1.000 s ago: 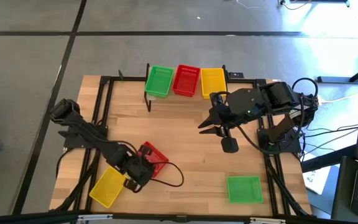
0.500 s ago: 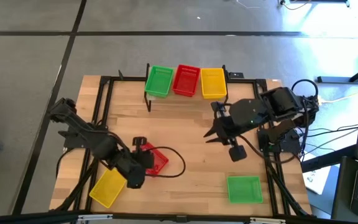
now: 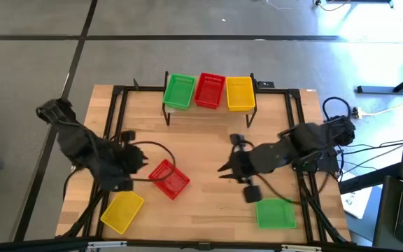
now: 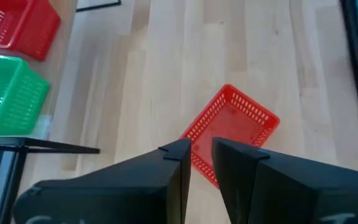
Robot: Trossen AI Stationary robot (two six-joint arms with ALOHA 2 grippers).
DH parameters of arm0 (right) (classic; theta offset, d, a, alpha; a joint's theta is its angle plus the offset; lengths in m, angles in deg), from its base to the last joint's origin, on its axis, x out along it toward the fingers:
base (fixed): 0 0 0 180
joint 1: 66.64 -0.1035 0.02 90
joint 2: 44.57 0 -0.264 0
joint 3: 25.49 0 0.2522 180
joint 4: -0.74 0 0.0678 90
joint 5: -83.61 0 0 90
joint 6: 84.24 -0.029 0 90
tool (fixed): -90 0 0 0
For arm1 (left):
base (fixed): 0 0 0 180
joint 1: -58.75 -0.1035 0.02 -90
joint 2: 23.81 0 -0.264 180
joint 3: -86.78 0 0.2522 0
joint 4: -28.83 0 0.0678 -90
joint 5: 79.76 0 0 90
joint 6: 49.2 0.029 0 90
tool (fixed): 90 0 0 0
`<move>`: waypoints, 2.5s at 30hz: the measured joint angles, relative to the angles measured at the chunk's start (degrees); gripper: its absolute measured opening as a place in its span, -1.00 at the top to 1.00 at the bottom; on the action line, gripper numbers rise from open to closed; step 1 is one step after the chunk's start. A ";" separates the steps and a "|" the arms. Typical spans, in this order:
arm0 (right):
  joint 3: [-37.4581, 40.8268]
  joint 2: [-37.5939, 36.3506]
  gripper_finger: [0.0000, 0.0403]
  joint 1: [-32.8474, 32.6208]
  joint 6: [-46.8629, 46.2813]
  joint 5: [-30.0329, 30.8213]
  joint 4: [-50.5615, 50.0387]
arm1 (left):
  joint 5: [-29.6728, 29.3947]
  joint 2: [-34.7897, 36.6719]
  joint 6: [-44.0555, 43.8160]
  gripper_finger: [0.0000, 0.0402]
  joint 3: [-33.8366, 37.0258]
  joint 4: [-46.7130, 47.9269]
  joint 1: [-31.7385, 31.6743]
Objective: Stack baskets on shelf by color
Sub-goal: Stack the red bin on top of the red bins on the shelf
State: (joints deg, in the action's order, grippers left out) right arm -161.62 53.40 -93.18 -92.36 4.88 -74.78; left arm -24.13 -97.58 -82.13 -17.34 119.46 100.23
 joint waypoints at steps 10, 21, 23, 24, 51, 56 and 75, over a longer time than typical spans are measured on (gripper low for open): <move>16.82 -0.04 0.63 1.22 -17.30 9.67 22.27 | -0.16 14.16 -3.43 0.71 9.78 -0.75 4.25; 26.69 -0.06 0.63 4.86 -29.92 10.10 27.94 | -0.69 28.03 -6.10 0.71 24.01 -10.87 4.33; 27.20 -0.04 0.63 5.79 -30.94 9.82 27.53 | -0.83 29.40 -6.12 0.71 25.79 -13.36 4.33; 27.20 0.15 0.63 6.19 -31.13 9.60 27.45 | -0.91 29.94 -6.13 0.71 26.53 -14.36 4.32; 27.20 16.08 0.63 8.80 -23.21 13.26 40.86 | -3.69 31.05 -7.20 0.71 27.32 -19.09 4.30; 27.20 17.54 0.63 8.81 -21.57 19.83 41.06 | -3.70 31.05 -7.04 0.71 27.34 -19.05 4.32; 27.17 24.20 0.63 9.84 -27.41 14.11 42.97 | -3.70 31.05 -6.97 0.71 27.38 -18.85 4.33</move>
State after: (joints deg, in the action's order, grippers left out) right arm -134.45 77.60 -83.35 -119.77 18.99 -31.81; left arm -27.83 -66.53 -89.10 10.04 100.61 104.55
